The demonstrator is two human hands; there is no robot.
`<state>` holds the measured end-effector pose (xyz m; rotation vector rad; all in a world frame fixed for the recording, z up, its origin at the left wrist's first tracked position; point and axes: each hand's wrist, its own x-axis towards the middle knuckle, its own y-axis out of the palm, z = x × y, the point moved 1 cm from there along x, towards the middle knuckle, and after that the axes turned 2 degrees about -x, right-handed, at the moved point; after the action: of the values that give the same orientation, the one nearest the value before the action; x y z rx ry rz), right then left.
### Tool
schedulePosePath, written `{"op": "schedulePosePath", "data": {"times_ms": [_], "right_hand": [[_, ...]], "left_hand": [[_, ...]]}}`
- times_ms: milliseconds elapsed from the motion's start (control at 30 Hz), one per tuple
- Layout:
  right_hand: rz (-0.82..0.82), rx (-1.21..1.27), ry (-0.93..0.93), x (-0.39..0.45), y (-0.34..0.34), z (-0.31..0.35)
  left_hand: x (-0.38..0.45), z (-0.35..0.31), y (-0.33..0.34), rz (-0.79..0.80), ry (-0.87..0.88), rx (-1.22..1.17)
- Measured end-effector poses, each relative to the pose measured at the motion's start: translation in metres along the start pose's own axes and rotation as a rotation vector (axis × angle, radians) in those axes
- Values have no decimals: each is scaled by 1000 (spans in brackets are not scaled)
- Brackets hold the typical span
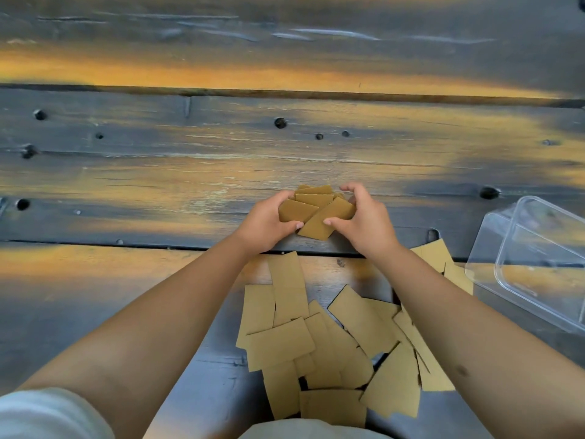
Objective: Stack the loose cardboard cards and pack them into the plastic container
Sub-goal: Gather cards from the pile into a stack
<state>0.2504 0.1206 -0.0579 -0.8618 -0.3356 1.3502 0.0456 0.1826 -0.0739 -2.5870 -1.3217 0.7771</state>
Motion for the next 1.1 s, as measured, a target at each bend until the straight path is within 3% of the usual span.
{"op": "schedulePosePath", "data": {"times_ms": [100, 167, 700, 833, 933, 1100], "right_hand": [[67, -199, -222, 7, -8, -1], [82, -163, -285, 10, -11, -1], [44, 430, 133, 6, -6, -21], [8, 500, 139, 6, -8, -20], [13, 466, 117, 5, -6, -20], [43, 358, 47, 2, 1, -10]], "left_hand": [[-4, -3, 0, 72, 21, 25], [-6, -5, 0, 121, 55, 83], [-6, -6, -8, 282, 198, 256], [-14, -8, -8, 206, 236, 140], [-14, -7, -2, 119, 233, 197], [3, -5, 7, -142, 222, 198]]}}
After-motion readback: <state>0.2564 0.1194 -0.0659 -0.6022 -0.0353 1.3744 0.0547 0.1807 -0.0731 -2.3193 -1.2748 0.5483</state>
